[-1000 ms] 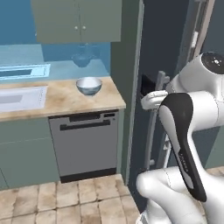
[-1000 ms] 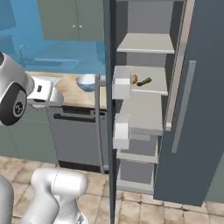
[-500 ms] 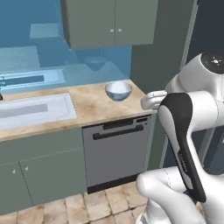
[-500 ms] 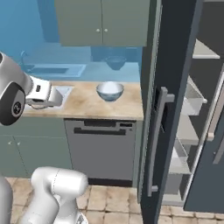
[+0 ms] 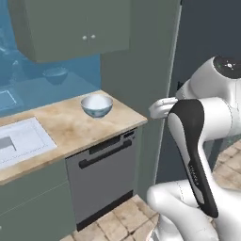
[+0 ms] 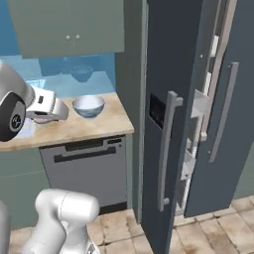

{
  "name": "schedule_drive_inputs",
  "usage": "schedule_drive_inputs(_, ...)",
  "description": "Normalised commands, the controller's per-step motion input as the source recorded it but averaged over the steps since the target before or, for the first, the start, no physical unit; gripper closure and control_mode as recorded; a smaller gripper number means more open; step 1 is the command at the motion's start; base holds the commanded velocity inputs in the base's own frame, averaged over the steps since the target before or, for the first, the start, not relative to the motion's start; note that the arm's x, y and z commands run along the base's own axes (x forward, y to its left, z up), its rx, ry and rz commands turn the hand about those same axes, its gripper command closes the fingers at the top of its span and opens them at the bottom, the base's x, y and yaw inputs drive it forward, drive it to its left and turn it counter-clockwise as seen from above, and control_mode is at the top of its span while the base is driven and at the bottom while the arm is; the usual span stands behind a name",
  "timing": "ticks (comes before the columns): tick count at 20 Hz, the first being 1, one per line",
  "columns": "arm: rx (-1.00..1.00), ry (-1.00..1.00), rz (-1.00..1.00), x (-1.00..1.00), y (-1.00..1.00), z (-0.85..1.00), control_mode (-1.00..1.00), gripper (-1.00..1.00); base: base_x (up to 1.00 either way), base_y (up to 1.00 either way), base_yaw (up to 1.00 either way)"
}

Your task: Take the squash, garlic, and chicken drumstick from the freezer and place them in the bowl on the counter.

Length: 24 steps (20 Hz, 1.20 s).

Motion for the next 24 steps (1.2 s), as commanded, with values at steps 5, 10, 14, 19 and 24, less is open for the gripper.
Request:
schedule_drive_inputs(5, 0.00, 0.00, 0.00, 0.00, 0.00, 0.00, 1.00, 1.00, 0.14, 0.18, -0.44)
schedule_drive_inputs(10, 0.00, 0.00, 0.00, 0.00, 0.00, 0.00, 1.00, 1.00, 0.93, 0.29, -0.01)
schedule_drive_inputs(14, 0.00, 0.00, 0.00, 0.00, 0.00, 0.00, 1.00, 1.00, 0.99, 0.18, 0.00)
schedule_drive_inputs(19, 0.00, 0.00, 0.00, 0.00, 0.00, 0.00, 1.00, 1.00, 0.74, 0.73, 0.00)
schedule_drive_inputs(24, 0.00, 0.00, 0.00, 0.00, 0.00, 0.00, 1.00, 1.00, 0.75, 0.59, 0.00)
